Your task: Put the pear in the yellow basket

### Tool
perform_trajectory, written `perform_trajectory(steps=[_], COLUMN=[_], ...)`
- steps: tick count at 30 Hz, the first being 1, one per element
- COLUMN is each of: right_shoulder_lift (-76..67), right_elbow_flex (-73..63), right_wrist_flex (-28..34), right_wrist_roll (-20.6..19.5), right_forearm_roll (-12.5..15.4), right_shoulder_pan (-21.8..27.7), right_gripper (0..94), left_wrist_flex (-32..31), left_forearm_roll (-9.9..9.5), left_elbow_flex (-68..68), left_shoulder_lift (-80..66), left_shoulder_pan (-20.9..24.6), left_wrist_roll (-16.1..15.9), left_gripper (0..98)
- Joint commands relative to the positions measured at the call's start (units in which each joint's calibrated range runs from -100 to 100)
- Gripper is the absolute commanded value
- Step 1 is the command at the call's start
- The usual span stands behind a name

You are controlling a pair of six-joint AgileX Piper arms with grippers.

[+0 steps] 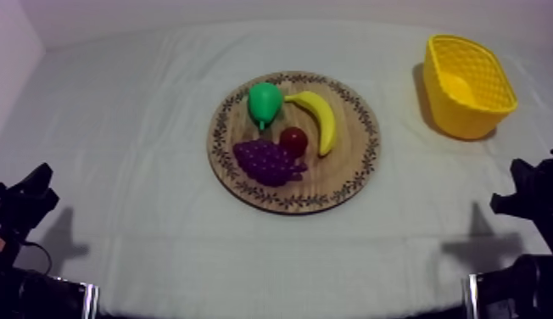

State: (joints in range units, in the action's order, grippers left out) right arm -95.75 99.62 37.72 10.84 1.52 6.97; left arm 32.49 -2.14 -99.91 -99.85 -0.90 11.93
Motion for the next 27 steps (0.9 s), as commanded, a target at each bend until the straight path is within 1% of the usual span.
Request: perform_trajectory(steps=[1, 10, 13, 14, 16, 18, 19, 20, 24, 25, 27], right_shoulder_lift=[-0.01, -0.01, -0.01, -0.01, -0.01, 0.56, 1.40, 2.69, 11.14, 13.65, 18.79], right_elbow_flex=[0.05, 0.05, -0.03, -0.11, -0.26, -1.00, -1.55, -2.10, -5.21, -7.00, -11.87], right_wrist_flex=[-0.05, -0.05, 0.87, 1.29, 1.80, 3.47, 4.59, 5.26, 6.29, 6.90, 8.97], right_wrist_roll=[-0.02, -0.02, -0.22, 0.62, 1.42, 0.41, -0.63, -2.64, -14.52, -17.00, -19.25], right_forearm_roll=[-0.03, -0.03, -0.13, -0.37, -1.73, -3.81, -4.92, -6.51, -13.85, -15.15, -16.32], right_shoulder_pan=[0.00, 0.00, -0.26, -0.41, -0.71, -1.96, -3.07, -4.31, -9.15, -10.08, -11.65], right_gripper=[0.3, 0.3, 0.3, 0.4, 0.4, 0.4, 0.4, 0.4, 0.4, 0.4, 0.4], left_wrist_flex=[0.00, 0.00, 0.00, 0.00, 0.00, 0.00, 0.00, 0.00, 0.00, 0.00, 0.00], left_forearm_roll=[0.01, 0.01, 0.01, 0.01, 0.01, 0.01, 0.01, 0.01, 0.01, 0.01, 0.01], left_elbow_flex=[0.02, 0.02, 0.02, 0.02, 0.02, 0.02, 0.02, 0.02, 0.02, 0.02, 0.02], left_shoulder_lift=[0.02, 0.02, 0.02, 0.02, 0.02, 0.02, 0.02, 0.02, 0.02, 0.02, 0.02], left_shoulder_pan=[0.00, 0.00, 0.00, 0.00, 0.00, 0.00, 0.00, 0.00, 0.00, 0.00, 0.00], left_wrist_roll=[0.02, 0.02, 0.02, 0.02, 0.02, 0.02, 0.02, 0.02, 0.01, 0.00, 0.00], left_gripper=[0.1, 0.1, 0.1, 0.1, 0.1, 0.1, 0.1, 0.1, 0.1, 0.1, 0.1])
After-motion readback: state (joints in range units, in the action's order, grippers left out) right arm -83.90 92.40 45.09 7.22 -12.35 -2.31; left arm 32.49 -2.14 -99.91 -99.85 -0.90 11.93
